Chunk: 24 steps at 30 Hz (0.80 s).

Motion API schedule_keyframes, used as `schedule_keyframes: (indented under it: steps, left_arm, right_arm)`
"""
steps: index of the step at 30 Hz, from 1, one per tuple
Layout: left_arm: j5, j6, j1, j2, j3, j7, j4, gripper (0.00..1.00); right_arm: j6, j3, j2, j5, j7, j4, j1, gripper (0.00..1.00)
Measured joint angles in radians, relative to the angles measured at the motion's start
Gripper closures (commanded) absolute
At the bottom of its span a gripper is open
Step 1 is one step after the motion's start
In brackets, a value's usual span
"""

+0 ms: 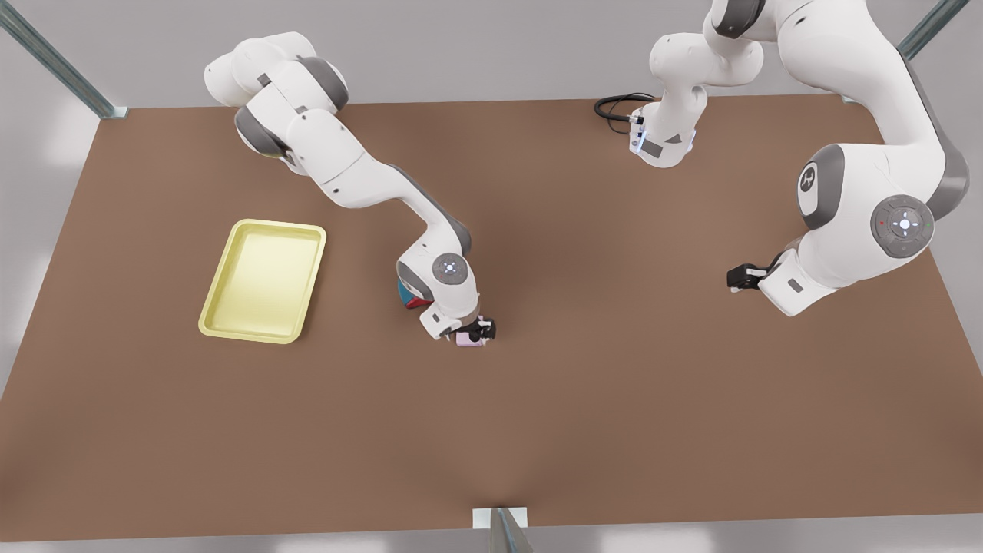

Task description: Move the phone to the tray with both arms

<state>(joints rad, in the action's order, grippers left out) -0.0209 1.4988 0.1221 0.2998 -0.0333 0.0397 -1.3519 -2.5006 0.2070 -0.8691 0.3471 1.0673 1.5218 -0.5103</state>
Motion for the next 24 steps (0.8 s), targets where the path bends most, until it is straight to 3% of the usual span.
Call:
schedule_keyframes:
  steps: [24]
  left_arm:
    - [0.000,-0.002,0.001,0.000,0.001,0.021,0.000,0.00]
  right_arm:
    - [0.000,0.041,0.028,-0.001,-0.018,0.068,0.001,0.01]
